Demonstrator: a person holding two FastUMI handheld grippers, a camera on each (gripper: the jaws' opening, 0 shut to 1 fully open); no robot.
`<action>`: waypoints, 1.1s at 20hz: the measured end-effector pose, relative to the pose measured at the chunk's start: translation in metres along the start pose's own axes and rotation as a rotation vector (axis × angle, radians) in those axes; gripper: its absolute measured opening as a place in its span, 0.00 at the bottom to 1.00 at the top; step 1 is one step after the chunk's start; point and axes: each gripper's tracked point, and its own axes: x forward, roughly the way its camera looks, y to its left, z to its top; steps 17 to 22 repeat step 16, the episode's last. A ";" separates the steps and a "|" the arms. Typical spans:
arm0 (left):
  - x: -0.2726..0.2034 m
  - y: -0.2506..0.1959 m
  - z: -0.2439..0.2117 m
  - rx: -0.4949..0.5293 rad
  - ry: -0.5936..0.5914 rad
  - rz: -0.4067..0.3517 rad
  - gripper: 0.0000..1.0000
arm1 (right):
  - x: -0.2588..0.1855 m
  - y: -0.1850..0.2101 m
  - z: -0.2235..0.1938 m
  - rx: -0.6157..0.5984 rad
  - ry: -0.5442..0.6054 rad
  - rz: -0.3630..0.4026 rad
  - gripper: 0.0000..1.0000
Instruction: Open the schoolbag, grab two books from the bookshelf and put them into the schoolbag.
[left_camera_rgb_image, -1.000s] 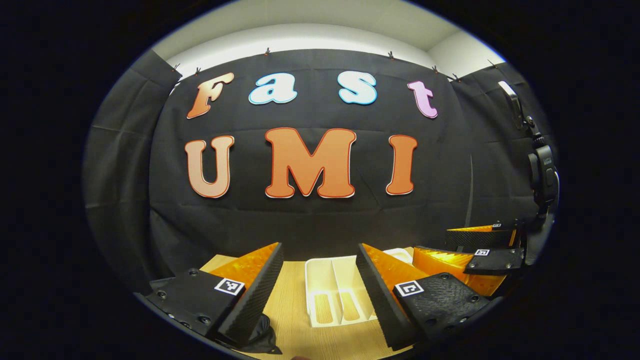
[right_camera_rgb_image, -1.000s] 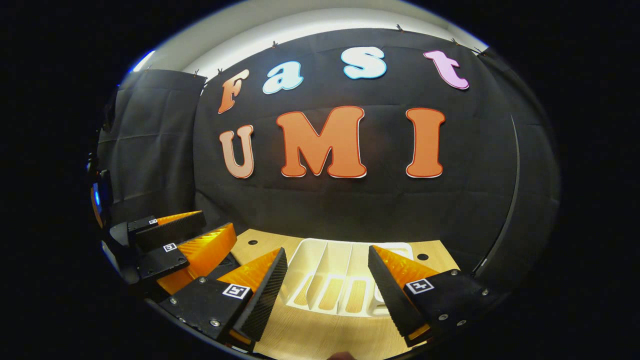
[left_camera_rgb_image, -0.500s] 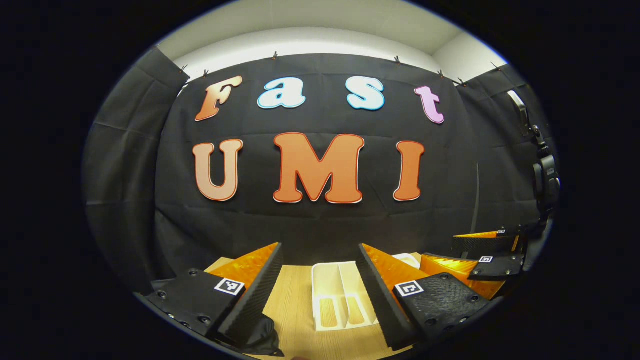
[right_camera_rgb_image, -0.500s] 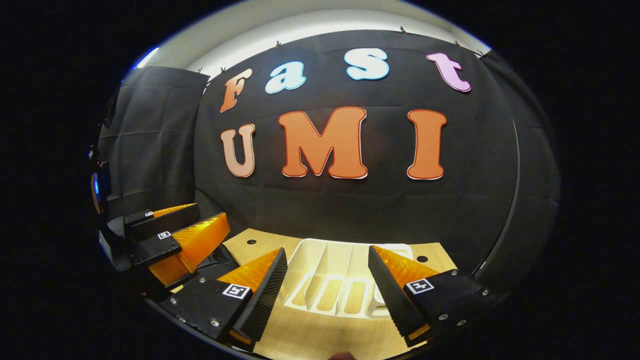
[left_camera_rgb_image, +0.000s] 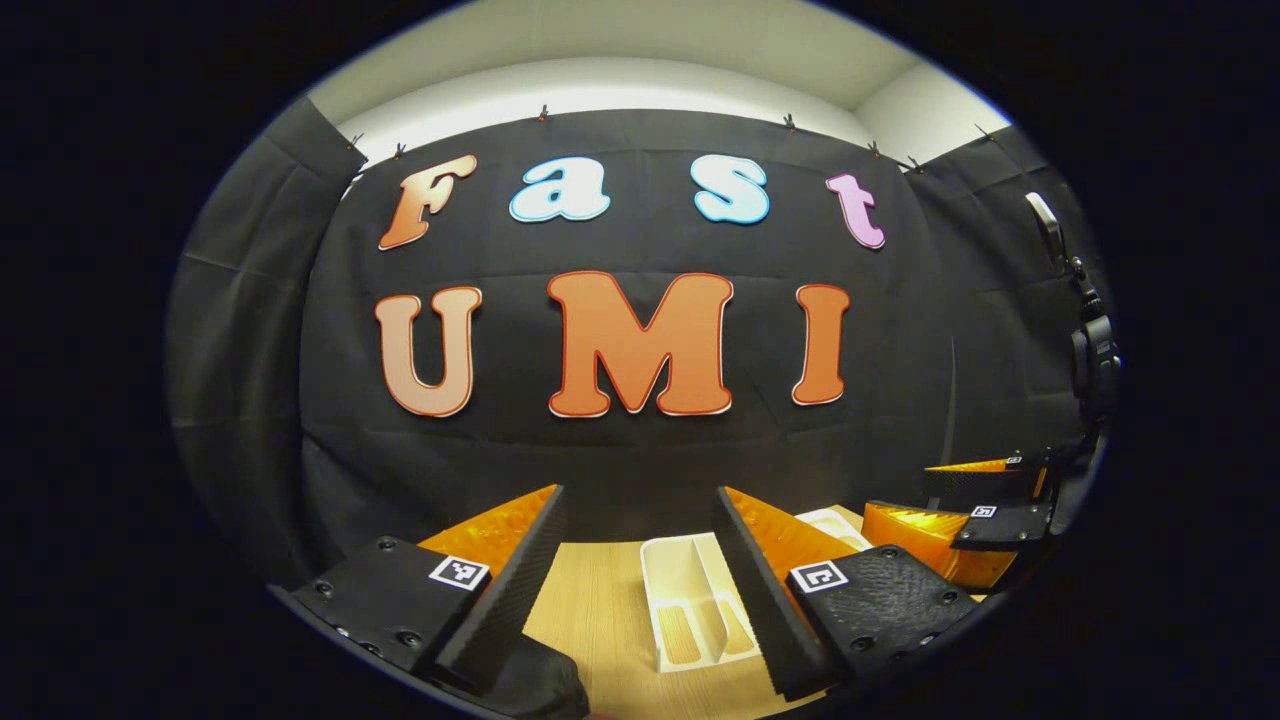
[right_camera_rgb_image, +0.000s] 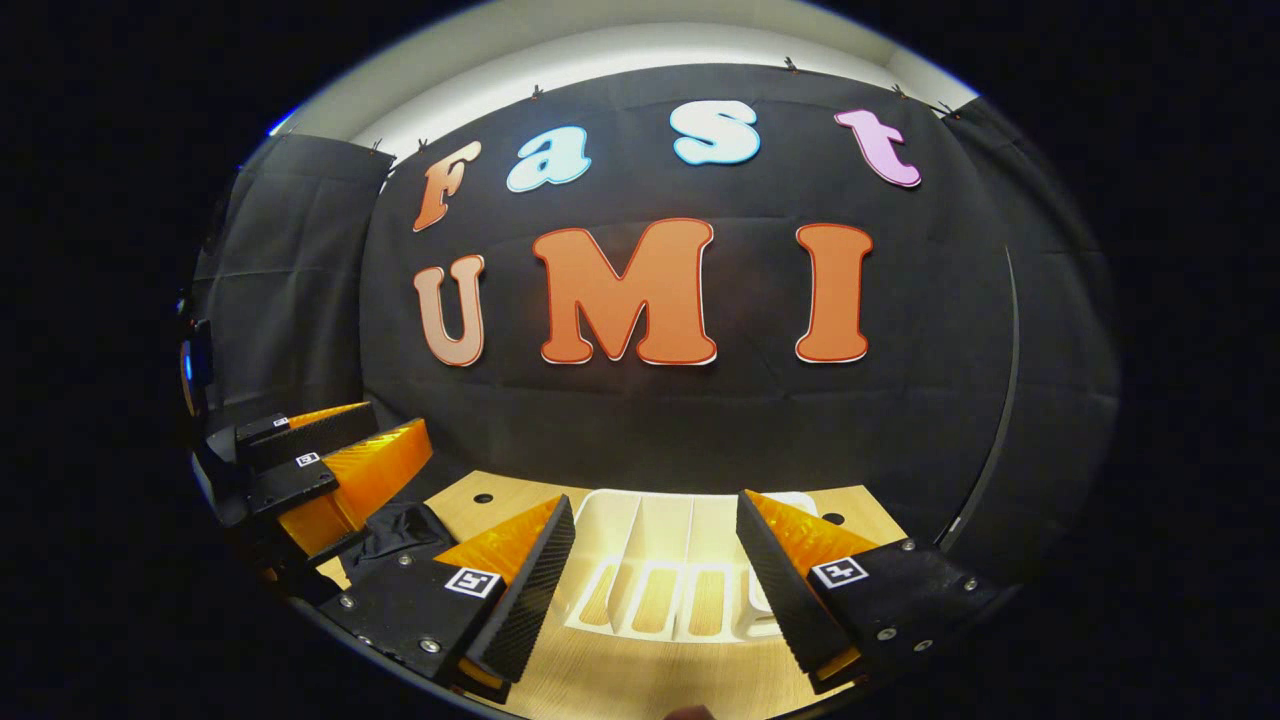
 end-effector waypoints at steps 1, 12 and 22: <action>0.001 0.005 -0.001 0.009 -0.004 0.000 0.93 | 0.002 -0.003 0.002 -0.007 -0.005 -0.022 0.97; 0.002 0.007 -0.018 0.041 -0.013 -0.075 0.94 | -0.010 -0.001 -0.001 -0.057 -0.017 -0.100 0.97; 0.000 -0.002 -0.017 0.034 -0.007 -0.090 0.93 | -0.020 -0.003 0.001 -0.080 -0.023 -0.110 0.97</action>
